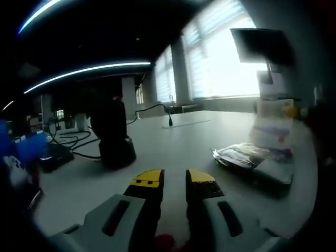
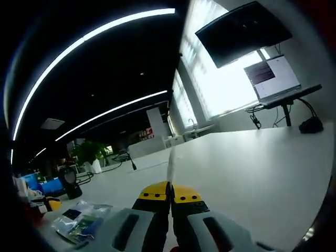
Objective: Clip sheet goods on table flip sheet goods clip sheet goods scan sheet goods put sheet goods back to table
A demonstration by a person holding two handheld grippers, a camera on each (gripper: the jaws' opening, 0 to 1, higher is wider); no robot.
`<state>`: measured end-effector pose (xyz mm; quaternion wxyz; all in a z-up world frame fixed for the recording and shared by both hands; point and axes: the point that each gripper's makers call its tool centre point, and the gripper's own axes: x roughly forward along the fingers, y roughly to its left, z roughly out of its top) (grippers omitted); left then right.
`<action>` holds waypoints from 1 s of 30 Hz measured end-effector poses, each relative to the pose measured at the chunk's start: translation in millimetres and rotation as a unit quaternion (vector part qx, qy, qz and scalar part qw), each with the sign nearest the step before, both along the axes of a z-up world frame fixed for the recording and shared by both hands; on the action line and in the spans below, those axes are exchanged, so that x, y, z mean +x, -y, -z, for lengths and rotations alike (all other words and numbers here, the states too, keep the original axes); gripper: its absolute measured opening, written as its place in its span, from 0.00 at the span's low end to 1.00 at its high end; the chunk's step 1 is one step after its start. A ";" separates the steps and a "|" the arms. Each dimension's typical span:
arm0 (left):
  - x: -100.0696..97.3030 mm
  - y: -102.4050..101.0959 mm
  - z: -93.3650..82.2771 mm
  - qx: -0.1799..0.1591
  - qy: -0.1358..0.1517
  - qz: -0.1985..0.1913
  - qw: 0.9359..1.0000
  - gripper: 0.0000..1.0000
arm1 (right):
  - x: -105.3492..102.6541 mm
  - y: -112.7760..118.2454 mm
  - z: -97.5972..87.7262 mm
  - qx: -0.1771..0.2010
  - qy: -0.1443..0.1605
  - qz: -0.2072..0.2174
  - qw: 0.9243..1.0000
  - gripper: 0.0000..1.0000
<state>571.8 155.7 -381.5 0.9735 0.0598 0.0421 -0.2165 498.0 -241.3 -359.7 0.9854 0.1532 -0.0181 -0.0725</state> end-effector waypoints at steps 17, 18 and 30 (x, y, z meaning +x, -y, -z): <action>-2.1 1.7 6.9 0.013 -0.014 -0.011 1.000 0.09 | 1.7 4.5 21.2 0.013 -0.018 0.007 1.000 0.00; -1.9 1.5 7.0 0.013 -0.014 -0.011 1.000 0.09 | 2.1 4.6 21.5 0.011 -0.019 0.008 1.000 0.00; -1.6 -0.8 5.1 0.012 -0.009 -0.017 1.000 0.09 | -1.6 6.1 25.5 -0.060 -0.055 0.022 0.996 0.00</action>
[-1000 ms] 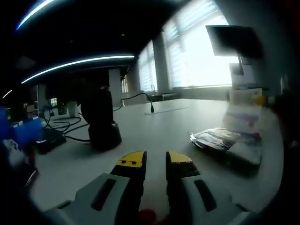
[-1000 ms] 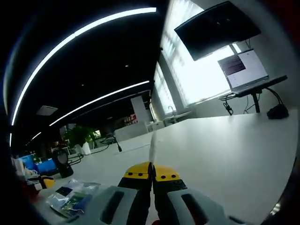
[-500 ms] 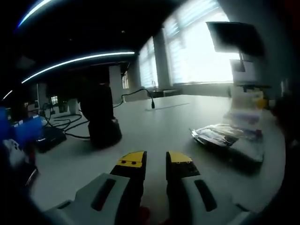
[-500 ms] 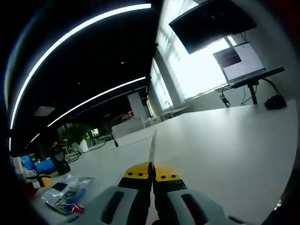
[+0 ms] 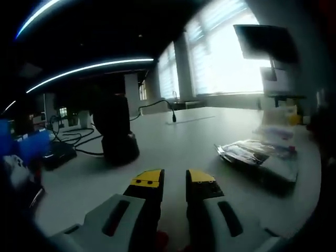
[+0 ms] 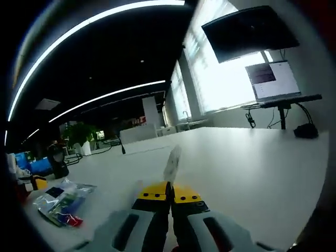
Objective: Clip sheet goods on table flip sheet goods clip sheet goods scan sheet goods put sheet goods back to table
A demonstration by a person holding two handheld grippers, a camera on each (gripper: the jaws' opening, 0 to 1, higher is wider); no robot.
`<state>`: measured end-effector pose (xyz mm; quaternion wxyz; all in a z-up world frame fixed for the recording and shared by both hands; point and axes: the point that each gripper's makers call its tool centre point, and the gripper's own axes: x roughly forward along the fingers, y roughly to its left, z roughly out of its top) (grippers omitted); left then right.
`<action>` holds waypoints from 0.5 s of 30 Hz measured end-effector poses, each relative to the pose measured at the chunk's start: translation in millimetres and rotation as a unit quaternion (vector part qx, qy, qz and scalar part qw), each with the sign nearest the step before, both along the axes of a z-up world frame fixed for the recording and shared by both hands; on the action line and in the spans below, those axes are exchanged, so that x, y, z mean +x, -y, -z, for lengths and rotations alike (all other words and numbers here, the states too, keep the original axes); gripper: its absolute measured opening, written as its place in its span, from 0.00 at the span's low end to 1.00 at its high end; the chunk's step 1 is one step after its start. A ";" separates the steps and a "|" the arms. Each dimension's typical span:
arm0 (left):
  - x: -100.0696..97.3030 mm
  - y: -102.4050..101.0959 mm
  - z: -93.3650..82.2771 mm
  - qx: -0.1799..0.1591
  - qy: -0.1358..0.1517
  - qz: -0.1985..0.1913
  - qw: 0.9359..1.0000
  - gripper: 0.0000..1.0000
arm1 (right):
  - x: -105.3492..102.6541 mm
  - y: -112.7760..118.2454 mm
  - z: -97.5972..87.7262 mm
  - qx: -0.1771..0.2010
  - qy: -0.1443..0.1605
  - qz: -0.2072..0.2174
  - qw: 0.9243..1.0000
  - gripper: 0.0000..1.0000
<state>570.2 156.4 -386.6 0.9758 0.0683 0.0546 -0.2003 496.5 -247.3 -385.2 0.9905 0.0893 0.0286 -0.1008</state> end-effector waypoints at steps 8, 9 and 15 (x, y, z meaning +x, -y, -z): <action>-2.9 2.6 0.0 0.011 0.005 0.000 1.000 0.09 | 0.8 -0.2 2.9 -0.042 -0.018 0.005 0.999 0.00; -3.1 2.4 0.2 0.011 0.004 0.000 1.000 0.09 | 0.9 -0.5 3.1 -0.045 -0.020 0.003 0.999 0.00; -4.2 3.1 1.3 0.011 0.001 0.001 1.000 0.09 | -0.4 -0.3 5.3 -0.047 -0.026 0.002 0.999 0.00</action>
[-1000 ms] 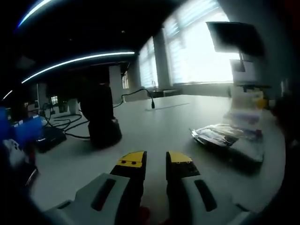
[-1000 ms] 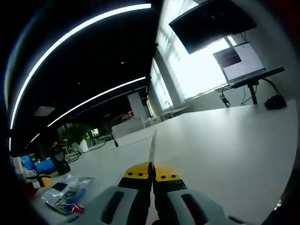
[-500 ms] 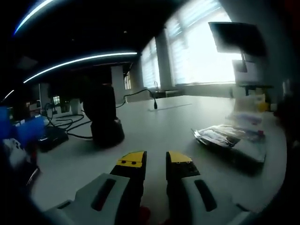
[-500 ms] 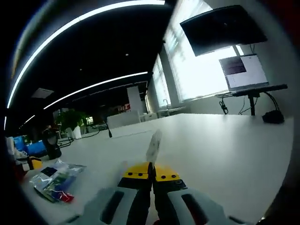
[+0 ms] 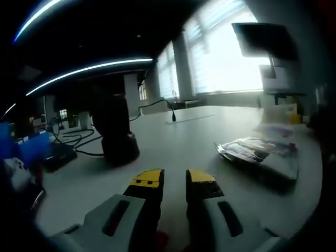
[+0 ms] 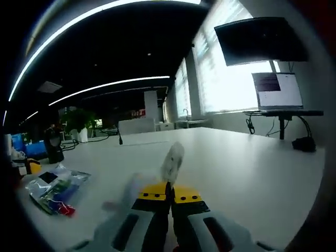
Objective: Clip sheet goods on table flip sheet goods clip sheet goods scan sheet goods put sheet goods back to table
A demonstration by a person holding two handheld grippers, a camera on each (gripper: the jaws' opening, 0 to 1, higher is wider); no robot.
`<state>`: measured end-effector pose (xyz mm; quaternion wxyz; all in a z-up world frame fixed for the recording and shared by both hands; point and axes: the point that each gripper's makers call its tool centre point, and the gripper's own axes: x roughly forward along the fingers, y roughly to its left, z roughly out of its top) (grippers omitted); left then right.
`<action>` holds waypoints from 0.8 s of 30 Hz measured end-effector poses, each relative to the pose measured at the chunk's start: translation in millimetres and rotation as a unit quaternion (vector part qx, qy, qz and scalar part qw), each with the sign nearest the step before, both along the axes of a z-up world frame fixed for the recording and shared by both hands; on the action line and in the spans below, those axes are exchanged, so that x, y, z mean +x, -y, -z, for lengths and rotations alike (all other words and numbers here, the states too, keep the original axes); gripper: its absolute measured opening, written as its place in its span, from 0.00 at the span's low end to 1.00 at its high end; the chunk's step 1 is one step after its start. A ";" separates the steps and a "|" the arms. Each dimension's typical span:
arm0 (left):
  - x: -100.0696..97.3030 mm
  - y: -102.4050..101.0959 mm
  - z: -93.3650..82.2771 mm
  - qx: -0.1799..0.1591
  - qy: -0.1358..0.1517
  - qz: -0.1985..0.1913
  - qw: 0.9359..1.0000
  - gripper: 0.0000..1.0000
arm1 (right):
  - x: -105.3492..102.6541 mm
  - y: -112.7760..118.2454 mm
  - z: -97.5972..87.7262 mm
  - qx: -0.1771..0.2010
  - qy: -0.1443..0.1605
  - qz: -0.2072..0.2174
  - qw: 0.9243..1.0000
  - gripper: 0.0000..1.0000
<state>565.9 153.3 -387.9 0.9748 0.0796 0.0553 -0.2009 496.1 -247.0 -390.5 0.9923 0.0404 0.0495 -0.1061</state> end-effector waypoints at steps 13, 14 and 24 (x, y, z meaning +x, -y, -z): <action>-3.3 1.7 1.4 -0.001 -0.004 0.003 1.000 0.09 | -3.0 5.8 1.6 -0.022 -0.011 0.008 1.000 0.06; -3.6 1.8 1.3 -0.002 -0.004 0.004 1.000 0.09 | -3.2 6.2 1.5 -0.024 -0.011 0.008 1.000 0.07; -6.7 2.3 0.8 -0.006 -0.003 0.004 1.000 0.09 | -10.8 17.9 -0.1 -0.022 -0.012 0.020 1.000 0.06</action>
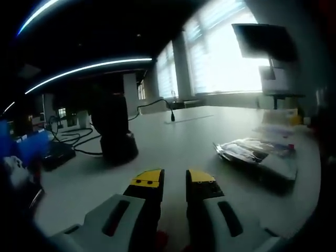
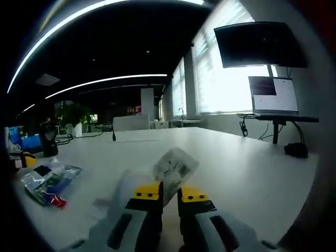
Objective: Clip sheet goods on table flip sheet goods clip sheet goods scan sheet goods put sheet goods back to table
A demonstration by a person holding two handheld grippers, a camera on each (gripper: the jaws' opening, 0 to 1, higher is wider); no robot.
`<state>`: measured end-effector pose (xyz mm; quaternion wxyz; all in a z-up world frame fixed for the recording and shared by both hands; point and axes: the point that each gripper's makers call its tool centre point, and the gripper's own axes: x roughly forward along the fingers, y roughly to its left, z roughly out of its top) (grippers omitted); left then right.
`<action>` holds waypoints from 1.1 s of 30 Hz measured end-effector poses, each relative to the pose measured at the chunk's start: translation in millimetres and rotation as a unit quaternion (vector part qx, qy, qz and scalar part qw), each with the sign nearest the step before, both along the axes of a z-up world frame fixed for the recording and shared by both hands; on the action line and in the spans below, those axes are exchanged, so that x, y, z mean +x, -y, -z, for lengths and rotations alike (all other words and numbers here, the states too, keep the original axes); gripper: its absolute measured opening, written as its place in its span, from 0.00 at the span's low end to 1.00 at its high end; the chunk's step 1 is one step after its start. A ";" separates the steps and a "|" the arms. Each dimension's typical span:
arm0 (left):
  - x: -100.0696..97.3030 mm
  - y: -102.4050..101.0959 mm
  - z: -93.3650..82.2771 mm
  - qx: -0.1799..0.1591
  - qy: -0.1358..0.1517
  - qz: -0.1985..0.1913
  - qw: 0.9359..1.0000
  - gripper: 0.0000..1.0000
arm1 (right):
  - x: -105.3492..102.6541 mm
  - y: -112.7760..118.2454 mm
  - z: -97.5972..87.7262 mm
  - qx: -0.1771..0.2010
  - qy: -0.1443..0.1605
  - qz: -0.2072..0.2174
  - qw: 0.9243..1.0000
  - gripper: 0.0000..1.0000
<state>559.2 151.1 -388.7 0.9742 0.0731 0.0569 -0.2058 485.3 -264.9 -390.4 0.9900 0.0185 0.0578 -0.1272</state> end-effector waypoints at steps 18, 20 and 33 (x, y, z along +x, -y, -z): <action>-0.1 0.5 0.2 0.002 0.000 0.001 1.000 0.09 | 0.3 -9.8 -4.7 -0.015 -0.002 -0.024 1.000 0.08; -0.3 0.8 0.2 0.001 0.000 0.002 1.000 0.09 | 0.0 -8.6 -7.8 -0.028 -0.002 -0.023 0.999 0.11; -1.1 0.9 -1.8 -0.007 0.002 0.003 1.000 0.09 | -14.0 4.7 -26.2 -0.074 -0.005 -0.010 0.997 0.16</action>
